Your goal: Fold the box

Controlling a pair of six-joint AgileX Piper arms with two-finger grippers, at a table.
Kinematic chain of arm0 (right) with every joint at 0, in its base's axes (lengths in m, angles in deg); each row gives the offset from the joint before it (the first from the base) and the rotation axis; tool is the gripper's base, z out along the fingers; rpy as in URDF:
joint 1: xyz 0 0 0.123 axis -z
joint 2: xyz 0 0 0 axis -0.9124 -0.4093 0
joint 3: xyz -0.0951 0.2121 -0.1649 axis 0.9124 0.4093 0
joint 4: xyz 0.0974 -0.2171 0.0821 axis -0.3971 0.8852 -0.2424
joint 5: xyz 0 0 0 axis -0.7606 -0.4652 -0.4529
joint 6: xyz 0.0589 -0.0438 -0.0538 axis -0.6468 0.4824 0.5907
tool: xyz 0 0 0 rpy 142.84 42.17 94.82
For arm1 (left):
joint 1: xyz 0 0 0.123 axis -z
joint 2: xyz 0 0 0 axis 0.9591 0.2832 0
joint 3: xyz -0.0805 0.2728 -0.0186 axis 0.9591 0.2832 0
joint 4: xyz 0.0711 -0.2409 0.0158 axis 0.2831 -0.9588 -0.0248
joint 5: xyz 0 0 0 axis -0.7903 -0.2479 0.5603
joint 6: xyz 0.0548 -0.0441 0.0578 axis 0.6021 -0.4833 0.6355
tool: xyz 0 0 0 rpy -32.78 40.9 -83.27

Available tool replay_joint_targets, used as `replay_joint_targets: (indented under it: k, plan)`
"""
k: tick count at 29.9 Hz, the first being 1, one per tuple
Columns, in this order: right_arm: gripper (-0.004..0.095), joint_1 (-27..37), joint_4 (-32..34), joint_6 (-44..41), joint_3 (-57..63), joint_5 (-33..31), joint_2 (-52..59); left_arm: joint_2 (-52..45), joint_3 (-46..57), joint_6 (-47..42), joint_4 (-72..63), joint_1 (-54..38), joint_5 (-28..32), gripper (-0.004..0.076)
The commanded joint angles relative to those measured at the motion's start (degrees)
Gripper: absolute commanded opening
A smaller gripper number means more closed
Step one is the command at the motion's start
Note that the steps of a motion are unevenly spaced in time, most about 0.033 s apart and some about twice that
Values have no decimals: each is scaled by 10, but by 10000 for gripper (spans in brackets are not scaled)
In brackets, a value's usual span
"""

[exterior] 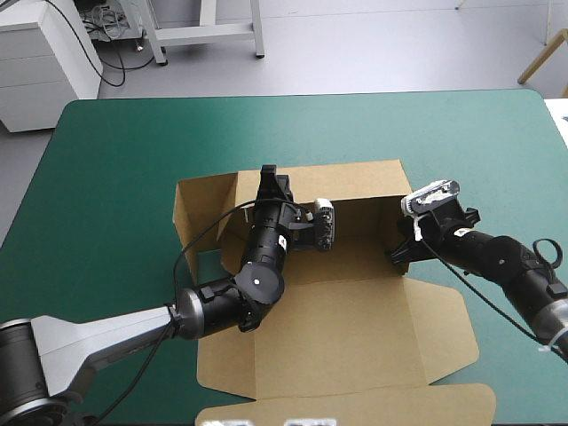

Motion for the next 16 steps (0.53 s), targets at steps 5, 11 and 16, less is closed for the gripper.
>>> replay_joint_targets:
  k: [5, 11, 16]
  plan:
    - [0, -7, 23, -40, -16, -7, 17, -23, -15, -8, 55, 7, -18, 104]
    - [0, -7, 107, -127, -16, -10, 17, -23, -15, -19, 67, 7, -38, 342]
    - [0, -7, 143, -170, -28, -16, 17, -23, -15, -28, 75, 8, -38, 360]
